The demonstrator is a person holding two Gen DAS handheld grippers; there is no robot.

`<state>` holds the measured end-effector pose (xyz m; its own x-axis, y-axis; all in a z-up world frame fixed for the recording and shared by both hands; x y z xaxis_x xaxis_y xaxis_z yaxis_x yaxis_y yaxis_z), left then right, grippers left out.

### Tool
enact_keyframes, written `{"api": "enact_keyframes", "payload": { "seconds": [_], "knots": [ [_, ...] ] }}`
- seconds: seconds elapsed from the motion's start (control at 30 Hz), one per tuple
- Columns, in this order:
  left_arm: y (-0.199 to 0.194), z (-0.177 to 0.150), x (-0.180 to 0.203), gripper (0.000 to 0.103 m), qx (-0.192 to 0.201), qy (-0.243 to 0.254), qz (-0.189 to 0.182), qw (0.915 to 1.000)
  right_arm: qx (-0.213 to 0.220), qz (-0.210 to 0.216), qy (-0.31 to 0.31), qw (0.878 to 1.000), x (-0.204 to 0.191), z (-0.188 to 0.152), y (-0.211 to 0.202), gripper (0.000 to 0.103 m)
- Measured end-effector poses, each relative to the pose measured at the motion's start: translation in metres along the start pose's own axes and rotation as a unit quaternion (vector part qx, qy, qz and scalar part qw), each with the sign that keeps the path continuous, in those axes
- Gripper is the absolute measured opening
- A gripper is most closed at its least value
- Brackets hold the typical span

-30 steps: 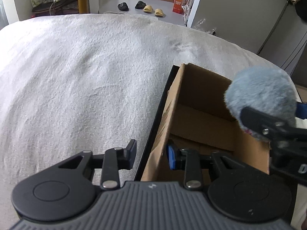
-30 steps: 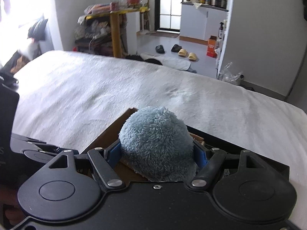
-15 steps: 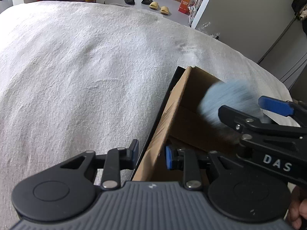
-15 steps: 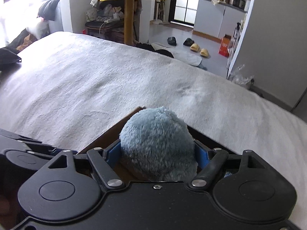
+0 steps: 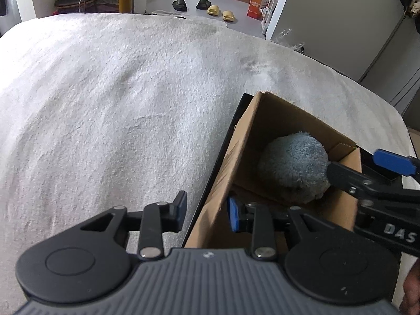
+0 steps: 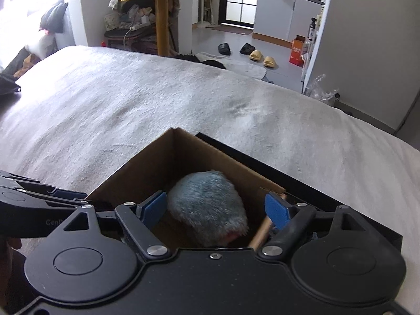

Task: Organize soft objects
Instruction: 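Carry the fluffy ball with the right gripper into the cardboard box and release, then move the right gripper back over the tray toward the burger plush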

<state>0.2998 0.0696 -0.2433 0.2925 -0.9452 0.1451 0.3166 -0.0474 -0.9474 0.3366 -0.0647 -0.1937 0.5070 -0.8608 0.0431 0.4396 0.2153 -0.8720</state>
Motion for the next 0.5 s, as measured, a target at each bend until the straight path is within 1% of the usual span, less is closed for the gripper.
{"api": "enact_keyframes", "payload": {
  "seconds": [0.13,0.27,0.37,0.47,0.5],
  "knots": [
    [-0.008,0.001,0.004,0.04,0.004,0.005,0.01,0.9999,0.01,0.004,0.015,1.0,0.012,-0.002,-0.012,0.084],
    [-0.017,0.001,0.01,0.044,0.012,0.015,0.023,0.9995,0.018,0.012,0.034,0.999,0.025,-0.006,-0.025,0.086],
    [-0.022,0.001,0.015,0.047,0.016,0.018,0.029,0.9993,0.021,0.01,0.037,0.999,0.033,-0.009,-0.031,0.087],
    [-0.027,-0.002,0.021,0.051,0.02,0.026,0.038,0.9987,0.023,0.011,0.041,0.999,0.04,-0.016,-0.036,0.089],
    [-0.028,-0.003,0.023,0.054,0.022,0.029,0.042,0.9985,0.022,0.011,0.044,0.999,0.042,-0.018,-0.038,0.091]
  ]
}}
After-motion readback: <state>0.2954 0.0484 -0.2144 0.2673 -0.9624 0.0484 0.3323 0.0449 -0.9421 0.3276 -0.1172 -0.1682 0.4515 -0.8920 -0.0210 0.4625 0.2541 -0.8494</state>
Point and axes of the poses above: each gripper's, at about its wrist camera, not at the fingertips, and y roughly the way its jaws point, x to its right, z to its top, the point moved 9 cm from there along y, roughly the way its jaws point, and after that the axes turned 12 degrees about -x, right-handed, at the moved point
